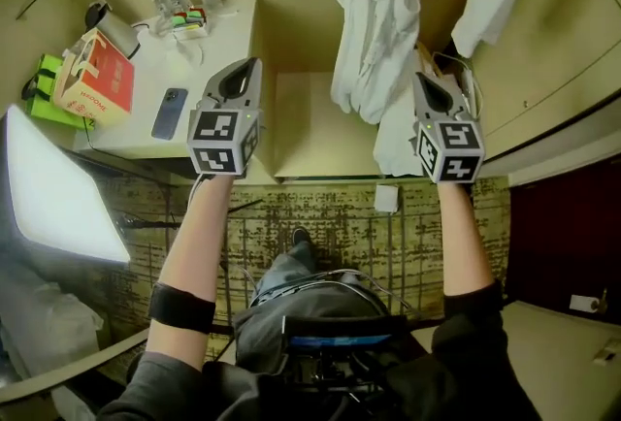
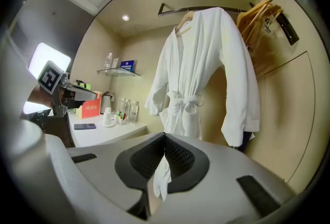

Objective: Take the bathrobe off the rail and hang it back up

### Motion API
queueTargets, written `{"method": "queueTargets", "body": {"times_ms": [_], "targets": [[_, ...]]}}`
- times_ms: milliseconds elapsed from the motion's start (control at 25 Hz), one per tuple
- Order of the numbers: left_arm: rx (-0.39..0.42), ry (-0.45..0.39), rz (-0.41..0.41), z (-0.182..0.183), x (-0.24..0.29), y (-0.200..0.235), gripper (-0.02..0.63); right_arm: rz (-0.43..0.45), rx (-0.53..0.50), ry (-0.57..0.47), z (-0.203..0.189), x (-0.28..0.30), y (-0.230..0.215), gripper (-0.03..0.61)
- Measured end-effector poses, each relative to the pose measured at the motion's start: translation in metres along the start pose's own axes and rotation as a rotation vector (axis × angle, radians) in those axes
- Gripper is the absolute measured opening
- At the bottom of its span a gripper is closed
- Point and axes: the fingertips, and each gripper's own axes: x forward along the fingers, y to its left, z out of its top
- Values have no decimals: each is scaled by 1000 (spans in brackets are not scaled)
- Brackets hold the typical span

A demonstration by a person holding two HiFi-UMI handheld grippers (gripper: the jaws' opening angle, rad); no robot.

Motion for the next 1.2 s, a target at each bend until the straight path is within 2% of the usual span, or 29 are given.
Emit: {"method": "queueTargets", "body": {"times_ms": [200,480,600,960,1200], "targets": [[-31,2,40,0,-41,-18,2,3,33,13,-25,-44,-8,25],[-21,-13,36,12,-83,-69,2,2,84,-13,-36,-98,-19,25],[-32,-7,43,6,-101,-84,2,10,104,-8,-46,-115,-17,25],[-100,8,101,-12,-126,-79,2,17,123,-2,-55,-134,-15,25],[-128,29,76,-23,-124,-88,2,7,125,13,-65,-140,-22,25]]}}
